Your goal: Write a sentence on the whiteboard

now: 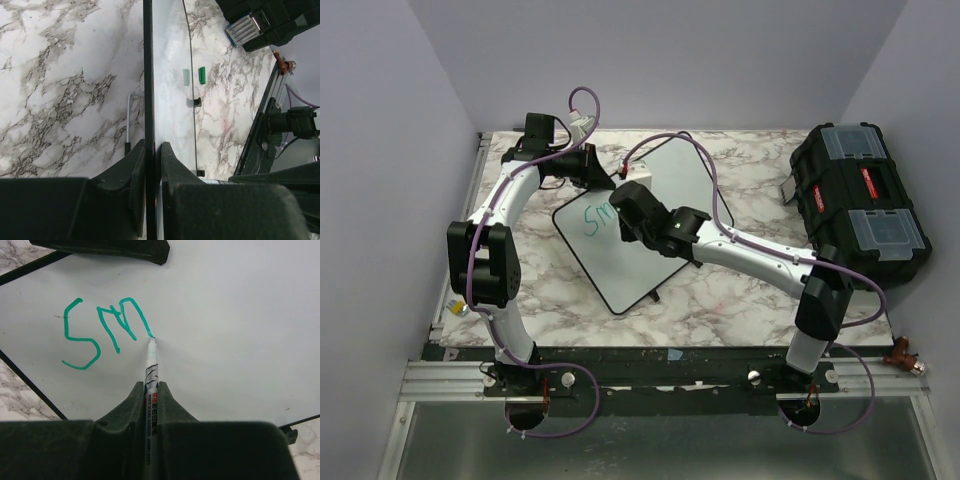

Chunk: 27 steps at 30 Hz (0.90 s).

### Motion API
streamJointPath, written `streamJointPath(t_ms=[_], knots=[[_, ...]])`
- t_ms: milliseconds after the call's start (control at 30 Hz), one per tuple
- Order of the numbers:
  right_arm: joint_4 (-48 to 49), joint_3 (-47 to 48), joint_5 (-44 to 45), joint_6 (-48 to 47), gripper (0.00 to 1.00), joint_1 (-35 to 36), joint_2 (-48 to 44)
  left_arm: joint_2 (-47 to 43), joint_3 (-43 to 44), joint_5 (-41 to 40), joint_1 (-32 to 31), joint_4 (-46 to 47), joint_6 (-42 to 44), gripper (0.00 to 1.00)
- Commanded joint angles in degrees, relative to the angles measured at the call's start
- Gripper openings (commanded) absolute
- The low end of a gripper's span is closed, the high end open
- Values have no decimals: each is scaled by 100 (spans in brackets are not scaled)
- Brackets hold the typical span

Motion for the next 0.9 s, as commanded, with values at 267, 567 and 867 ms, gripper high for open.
streamJointPath(t_ms=[267,567,867], knots=[[527,-448,-263,-224,1,-51,-749,-75,8,75,-71,191,440,0],[1016,-844,-1174,-695,1,-533,-1016,-84,-143,19,-64,347,354,0],[938,-585,-1646,-922,1,-754,-761,-136,-251,-291,-59,529,258,0]])
